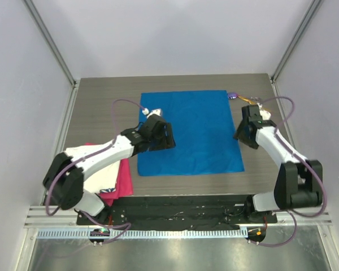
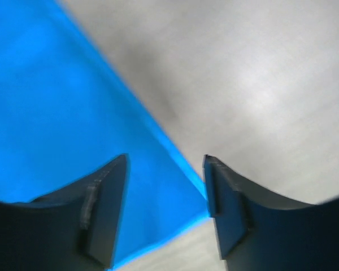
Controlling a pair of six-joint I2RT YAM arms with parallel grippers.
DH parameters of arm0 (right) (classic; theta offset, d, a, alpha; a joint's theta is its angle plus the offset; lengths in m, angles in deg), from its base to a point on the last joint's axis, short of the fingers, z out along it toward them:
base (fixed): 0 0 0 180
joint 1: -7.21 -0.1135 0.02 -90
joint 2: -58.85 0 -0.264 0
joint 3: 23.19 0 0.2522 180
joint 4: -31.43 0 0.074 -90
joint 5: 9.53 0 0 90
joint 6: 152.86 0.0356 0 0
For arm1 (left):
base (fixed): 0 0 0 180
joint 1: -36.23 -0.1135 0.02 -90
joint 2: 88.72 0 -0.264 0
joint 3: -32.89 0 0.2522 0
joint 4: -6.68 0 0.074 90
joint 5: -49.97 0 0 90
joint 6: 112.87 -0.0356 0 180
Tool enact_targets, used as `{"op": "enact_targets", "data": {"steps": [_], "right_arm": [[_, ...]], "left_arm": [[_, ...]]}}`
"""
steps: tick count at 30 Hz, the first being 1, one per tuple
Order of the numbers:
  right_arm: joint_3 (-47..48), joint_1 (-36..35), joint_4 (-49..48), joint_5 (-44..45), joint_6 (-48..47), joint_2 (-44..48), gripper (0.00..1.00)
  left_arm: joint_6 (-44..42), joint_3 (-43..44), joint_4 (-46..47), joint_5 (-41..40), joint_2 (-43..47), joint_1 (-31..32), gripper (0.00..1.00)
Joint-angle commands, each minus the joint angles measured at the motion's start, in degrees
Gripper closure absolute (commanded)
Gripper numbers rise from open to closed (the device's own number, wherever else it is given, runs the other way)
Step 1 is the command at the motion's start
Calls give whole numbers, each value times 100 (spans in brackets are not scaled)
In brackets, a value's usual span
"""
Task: Fold the napkin into a case and place the utensils inside
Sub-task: Pick up the flattened napkin from the center of the board.
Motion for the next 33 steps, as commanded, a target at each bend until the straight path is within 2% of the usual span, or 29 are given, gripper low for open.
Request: {"op": "enact_targets", "data": {"steps": [1, 6, 8, 11, 24, 33], "right_arm": [[-686, 198, 748, -62, 1045, 864, 44], [-1221, 216, 1066, -53, 1380, 1462, 56], [-1328, 207, 1188, -71, 1424, 1446, 63], [-1451, 216, 1232, -185, 1441, 1358, 67], [-1838, 216, 662, -510, 1310, 1156, 58], [-1891, 225, 336, -370, 1274, 796, 58]], "left_arm": [[-141, -228, -645, -367, 909, -57, 31], [-36, -509, -891, -253, 1385, -267, 31], [0, -668, -927, -253, 1612, -321, 32], [79, -878, -945, -253, 1876, -479, 32], [53, -1195, -997, -86, 2185, -804, 32], [70, -1195, -1190, -182, 2335, -839, 32]]}}
